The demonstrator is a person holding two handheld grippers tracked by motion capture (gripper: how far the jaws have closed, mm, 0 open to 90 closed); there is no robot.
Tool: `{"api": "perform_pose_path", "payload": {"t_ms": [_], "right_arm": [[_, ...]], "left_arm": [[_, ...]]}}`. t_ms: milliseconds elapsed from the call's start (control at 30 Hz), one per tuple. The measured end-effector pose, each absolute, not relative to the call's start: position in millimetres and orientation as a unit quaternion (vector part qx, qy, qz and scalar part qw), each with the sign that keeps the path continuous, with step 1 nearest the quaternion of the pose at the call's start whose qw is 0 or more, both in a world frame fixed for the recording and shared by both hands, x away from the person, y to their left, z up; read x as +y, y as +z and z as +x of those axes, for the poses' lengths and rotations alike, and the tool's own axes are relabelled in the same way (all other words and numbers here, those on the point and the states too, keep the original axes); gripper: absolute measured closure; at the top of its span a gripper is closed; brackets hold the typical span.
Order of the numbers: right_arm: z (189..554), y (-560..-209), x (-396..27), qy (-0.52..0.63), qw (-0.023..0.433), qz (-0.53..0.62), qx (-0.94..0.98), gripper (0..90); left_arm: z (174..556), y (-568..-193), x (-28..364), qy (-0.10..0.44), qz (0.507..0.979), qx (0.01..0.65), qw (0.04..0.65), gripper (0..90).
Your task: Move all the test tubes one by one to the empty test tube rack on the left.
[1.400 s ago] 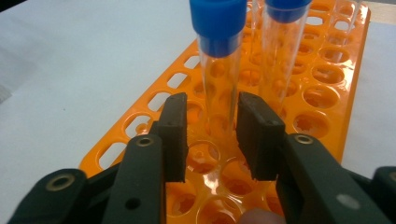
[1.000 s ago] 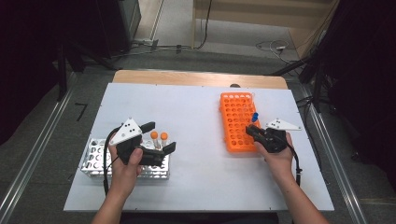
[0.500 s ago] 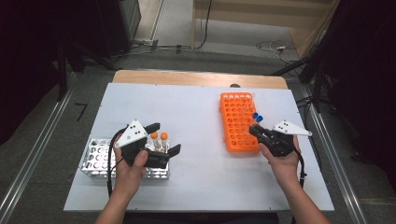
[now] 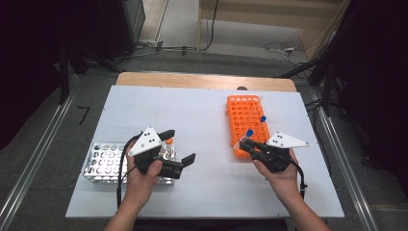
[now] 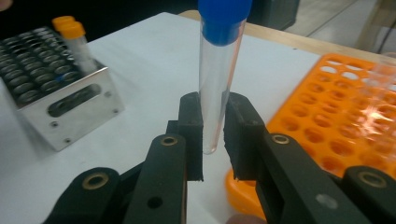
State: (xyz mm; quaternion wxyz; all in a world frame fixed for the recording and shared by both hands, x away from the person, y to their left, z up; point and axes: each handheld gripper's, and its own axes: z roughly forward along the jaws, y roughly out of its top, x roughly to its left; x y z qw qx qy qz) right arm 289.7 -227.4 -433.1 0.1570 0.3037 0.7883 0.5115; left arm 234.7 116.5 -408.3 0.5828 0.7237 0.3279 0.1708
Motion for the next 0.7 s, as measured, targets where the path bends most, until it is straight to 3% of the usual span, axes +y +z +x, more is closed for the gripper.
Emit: {"api": "perform_pose_path", "payload": {"t_ms": [267, 700], "right_arm": [[273.3, -431.6, -205.6, 0.514, 0.13, 0.268, 0.805, 75.1], [254.8, -433.2, -178.5, 0.509, 0.098, 0.225, 0.825, 75.1]], "left_arm": [[232.6, -410.4, 100.9, 0.154, 0.731, 0.316, 0.585, 6.1], [227.7, -415.4, 76.0, 0.137, 0.749, 0.293, 0.578, 35.3]]}}
